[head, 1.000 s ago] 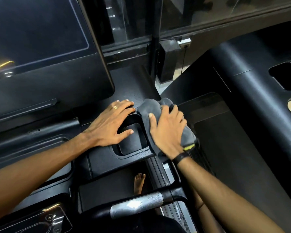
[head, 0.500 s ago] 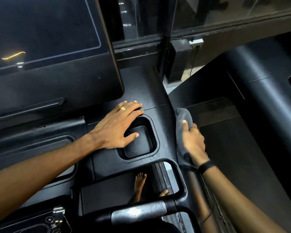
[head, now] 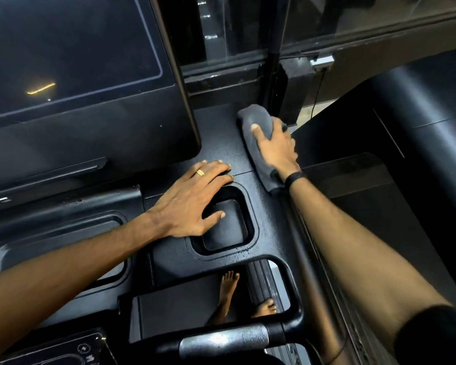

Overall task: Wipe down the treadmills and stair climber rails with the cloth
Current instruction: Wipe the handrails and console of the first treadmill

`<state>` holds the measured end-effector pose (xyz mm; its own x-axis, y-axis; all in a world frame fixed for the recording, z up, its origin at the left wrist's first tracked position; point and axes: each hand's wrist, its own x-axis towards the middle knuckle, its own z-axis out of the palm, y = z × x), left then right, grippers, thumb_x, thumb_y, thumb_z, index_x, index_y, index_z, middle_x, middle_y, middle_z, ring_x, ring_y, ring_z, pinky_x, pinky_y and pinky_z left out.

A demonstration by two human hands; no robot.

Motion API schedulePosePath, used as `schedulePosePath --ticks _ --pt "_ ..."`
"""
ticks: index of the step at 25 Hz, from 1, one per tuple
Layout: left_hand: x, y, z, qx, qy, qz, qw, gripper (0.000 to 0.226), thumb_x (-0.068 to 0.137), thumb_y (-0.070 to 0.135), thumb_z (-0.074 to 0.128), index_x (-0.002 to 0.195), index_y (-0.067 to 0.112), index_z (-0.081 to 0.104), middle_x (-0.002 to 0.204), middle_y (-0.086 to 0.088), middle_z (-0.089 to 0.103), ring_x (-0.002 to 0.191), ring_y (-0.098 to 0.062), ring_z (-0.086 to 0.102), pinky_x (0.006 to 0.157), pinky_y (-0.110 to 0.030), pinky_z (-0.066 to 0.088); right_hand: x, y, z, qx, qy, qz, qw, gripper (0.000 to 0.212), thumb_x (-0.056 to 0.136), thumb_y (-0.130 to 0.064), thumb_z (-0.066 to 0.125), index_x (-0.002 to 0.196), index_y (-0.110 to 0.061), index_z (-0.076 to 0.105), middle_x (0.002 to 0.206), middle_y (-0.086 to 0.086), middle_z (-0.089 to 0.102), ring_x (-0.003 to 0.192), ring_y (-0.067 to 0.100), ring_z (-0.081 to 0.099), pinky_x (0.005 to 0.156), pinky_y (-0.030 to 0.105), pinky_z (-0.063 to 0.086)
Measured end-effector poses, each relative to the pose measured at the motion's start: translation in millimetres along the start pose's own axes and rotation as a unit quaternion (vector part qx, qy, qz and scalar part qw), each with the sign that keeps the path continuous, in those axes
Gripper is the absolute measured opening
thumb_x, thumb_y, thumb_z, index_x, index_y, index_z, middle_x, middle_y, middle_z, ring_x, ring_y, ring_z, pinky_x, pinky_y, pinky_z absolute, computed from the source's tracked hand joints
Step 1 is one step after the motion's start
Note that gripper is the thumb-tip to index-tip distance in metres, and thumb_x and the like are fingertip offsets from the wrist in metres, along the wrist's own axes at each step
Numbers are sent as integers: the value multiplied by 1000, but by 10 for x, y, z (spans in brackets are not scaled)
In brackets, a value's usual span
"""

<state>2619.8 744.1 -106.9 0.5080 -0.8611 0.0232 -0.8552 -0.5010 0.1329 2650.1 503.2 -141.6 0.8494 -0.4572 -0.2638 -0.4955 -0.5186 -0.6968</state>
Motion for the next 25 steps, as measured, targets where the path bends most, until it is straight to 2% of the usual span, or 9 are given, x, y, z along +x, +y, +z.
schedulePosePath --ticks 3,6,8,11,13,16,20,22,25 --pt "-11 -1 9 -1 1 -5 1000 74 81 50 61 142 12 45 154 -8 38 147 -24 30 123 -44 22 -24 388 -141 127 -103 113 980 70 100 -63 35 156 -23 31 160 10 35 146 30 33 119 39 25" --pt "-3 -17 38 -4 11 -3 1000 73 81 52 59 142 13 46 153 -8 38 147 -24 30 123 -43 21 -633 684 -138 47 -59 202 977 75 96 -71 25 152 -21 35 154 17 41 140 38 39 114 48 30" --pt "6 -19 50 -6 15 -1 1000 73 81 54 58 140 12 46 153 -8 38 147 -24 31 124 -40 19 -1125 594 -24 -93 19 145 985 82 90 -75 18 145 -17 37 144 23 44 130 44 43 106 57 33" --pt "12 -9 47 -6 23 0 1000 74 82 54 58 140 10 47 152 -11 39 145 -26 33 124 -39 16 -1254 167 129 -231 88 18 969 76 91 -69 22 145 -17 36 148 26 35 127 45 40 103 60 30" --pt "13 1 35 -7 24 1 1000 72 82 53 58 139 9 49 151 -12 40 144 -27 35 124 -39 16 -871 -126 146 -212 91 -13 973 69 96 -66 29 148 -20 34 150 25 32 130 43 37 105 58 28" --pt "17 -5 38 -9 20 -5 1000 67 84 51 57 138 12 49 151 -10 41 145 -25 33 124 -40 17 -96 -449 165 -153 89 -31 984 72 95 -71 32 151 -26 30 145 21 38 130 41 38 106 57 29" --pt "13 -21 38 -29 16 -11 999 60 86 47 55 136 15 50 150 -7 42 145 -23 34 123 -44 22 595 -739 186 -117 32 -35 992 67 94 -73 34 150 -35 35 146 19 38 134 40 34 108 57 28" --pt "20 -21 40 -29 22 -5 999 58 86 44 56 135 14 52 149 -7 43 144 -24 35 122 -44 23 653 -736 142 -107 21 -31 994 64 96 -70 35 147 -34 40 146 19 39 134 41 35 108 57 30" --pt "13 -31 56 -23 26 0 999 57 86 42 57 135 12 52 148 -8 43 143 -25 36 122 -42 23 298 -526 117 -133 41 -78 987 62 97 -68 34 150 -36 35 143 20 38 130 43 38 105 60 35"
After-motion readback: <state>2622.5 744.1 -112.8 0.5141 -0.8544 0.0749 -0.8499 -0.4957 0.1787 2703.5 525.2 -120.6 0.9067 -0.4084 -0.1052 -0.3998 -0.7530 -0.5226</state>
